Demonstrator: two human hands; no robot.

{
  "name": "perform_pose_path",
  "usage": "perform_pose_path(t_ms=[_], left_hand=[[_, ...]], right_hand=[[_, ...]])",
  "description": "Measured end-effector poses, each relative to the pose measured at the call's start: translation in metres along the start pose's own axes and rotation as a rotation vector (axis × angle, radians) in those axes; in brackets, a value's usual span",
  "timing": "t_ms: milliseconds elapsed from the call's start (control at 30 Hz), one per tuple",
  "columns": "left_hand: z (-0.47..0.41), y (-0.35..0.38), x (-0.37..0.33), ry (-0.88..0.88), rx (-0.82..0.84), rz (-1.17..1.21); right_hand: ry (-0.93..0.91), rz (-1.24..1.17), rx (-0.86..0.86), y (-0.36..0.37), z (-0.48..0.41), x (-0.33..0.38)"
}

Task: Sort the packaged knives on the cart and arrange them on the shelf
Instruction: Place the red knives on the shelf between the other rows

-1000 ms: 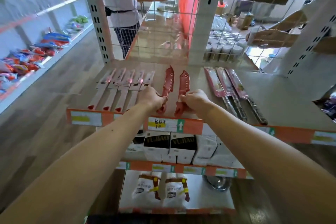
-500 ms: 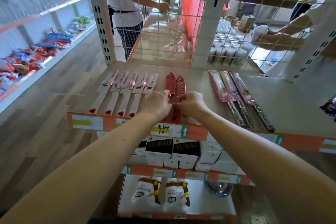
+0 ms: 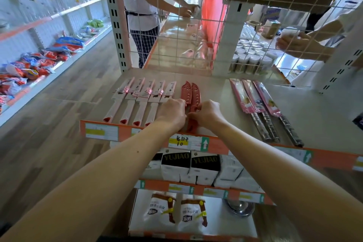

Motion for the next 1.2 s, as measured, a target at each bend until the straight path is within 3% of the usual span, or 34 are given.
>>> perform_pose_path(t_ms=[1200], left_hand=[[0.001,-0.005,-0.003,0.011,0.013,-0.08]], right_hand=[[0.021,0.067,-0.046,-0.014,0.011,-0.002]])
Point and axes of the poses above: each hand's wrist, its own z-axis away from the middle knuckle, its own y-axis out of the palm, x = y × z, the point moved 9 cm from there along -z, towards the middle knuckle, and after that the axes turned 7 degrees about y, right-handed, at the moved point
